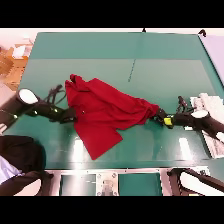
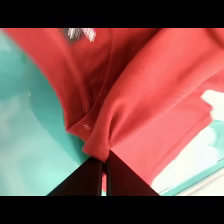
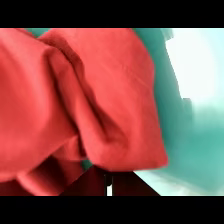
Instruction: Fold the shirts.
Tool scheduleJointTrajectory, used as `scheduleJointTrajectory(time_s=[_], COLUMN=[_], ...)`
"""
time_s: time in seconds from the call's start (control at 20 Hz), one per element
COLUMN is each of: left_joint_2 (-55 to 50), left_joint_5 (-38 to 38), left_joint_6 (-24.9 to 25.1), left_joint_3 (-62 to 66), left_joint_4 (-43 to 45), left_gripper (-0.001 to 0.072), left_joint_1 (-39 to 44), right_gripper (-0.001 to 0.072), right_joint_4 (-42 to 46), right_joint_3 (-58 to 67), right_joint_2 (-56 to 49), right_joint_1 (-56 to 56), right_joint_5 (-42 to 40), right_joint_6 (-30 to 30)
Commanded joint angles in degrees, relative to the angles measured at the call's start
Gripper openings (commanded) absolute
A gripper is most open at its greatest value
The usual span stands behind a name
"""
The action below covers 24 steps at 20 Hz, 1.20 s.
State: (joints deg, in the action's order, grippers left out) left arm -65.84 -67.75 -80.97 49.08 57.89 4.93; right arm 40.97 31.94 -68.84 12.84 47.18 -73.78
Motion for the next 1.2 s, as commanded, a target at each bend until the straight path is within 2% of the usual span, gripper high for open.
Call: scheduleJointTrajectory(time_s=[0.0, 0.1, 0.2, 0.45, 0.7, 0.8, 0.95, 1.15], left_joint_2=[0.07, 0.09, 0.07, 0.55, 11.89, 15.78, 20.33, 21.35], left_joint_5=[-9.18, -13.14, -14.21, -12.94, -0.66, 2.75, 7.13, 6.05], left_joint_6=[-2.69, -4.83, -6.43, -7.58, -8.59, -8.57, -8.55, -8.57], left_joint_3=[15.37, 28.55, 44.0, 77.61, 77.5, 77.09, 77.09, 76.89], left_joint_4=[12.0, 18.51, 20.83, 21.51, 21.62, 21.22, 21.2, 21.2], left_gripper=[0.0021, 0.0021, 0.0021, 0.0021, 0.0021, 0.0021, 0.0021, 0.0021], left_joint_1=[-0.04, -0.04, -0.02, -0.02, -0.02, -0.02, -0.02, -0.02], right_gripper=[0.0017, 0.0017, 0.0017, 0.0017, 0.0017, 0.0017, 0.0017, 0.0017], right_joint_4=[8.74, 17.03, 21.09, 18.99, 21.7, 23.19, 27.34, 29.68], right_joint_3=[14.99, 27.69, 40.24, 65.77, 85.5, 86.2, 86.18, 84.46], right_joint_2=[0.72, 0.76, 1.38, 6.16, 14.58, 19.71, 24.55, 25.16], right_joint_1=[4.31, 8.09, 10.67, 11.3, 11.3, 11.3, 11.28, 11.23], right_joint_5=[19.04, 30.73, 37.33, 33.81, 21.75, 17.16, 15.61, 15.87], right_joint_6=[-6.54, -11.3, -14.56, -18.75, -19.74, -19.69, -19.69, -19.67])
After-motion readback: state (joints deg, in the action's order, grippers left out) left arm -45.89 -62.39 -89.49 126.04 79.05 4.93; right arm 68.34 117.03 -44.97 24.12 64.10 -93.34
